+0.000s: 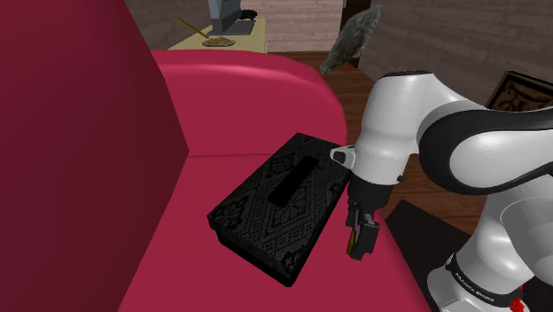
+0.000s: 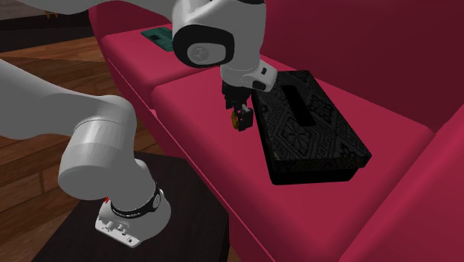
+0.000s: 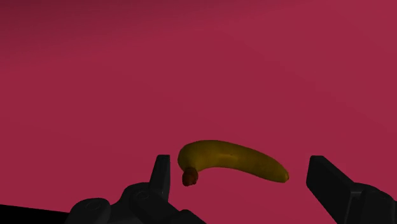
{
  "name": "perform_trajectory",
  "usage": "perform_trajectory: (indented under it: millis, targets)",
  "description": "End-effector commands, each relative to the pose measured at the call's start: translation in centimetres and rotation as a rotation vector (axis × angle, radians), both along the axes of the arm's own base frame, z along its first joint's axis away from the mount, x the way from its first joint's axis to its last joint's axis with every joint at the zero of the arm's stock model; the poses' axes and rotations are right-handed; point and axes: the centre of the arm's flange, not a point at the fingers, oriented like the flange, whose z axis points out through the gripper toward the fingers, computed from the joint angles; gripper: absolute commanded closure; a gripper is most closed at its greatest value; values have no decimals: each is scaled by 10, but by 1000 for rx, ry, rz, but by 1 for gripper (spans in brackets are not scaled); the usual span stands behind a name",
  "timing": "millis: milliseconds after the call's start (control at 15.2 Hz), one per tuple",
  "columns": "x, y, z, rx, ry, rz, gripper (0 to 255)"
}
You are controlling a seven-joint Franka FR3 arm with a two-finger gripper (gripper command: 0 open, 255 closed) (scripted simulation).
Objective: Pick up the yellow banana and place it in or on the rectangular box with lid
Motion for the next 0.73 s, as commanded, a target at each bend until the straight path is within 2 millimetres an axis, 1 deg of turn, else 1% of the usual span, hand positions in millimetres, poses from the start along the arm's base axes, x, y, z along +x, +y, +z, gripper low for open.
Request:
perform_trajectory:
  millis: [0, 330, 396, 660]
  targets:
    - [0, 1, -2, 0, 0, 0, 0]
    - [0, 1, -1, 0, 0, 0, 0]
    - [0, 1, -1, 0, 0, 0, 255]
    - [0, 1, -1, 0, 0, 0, 255]
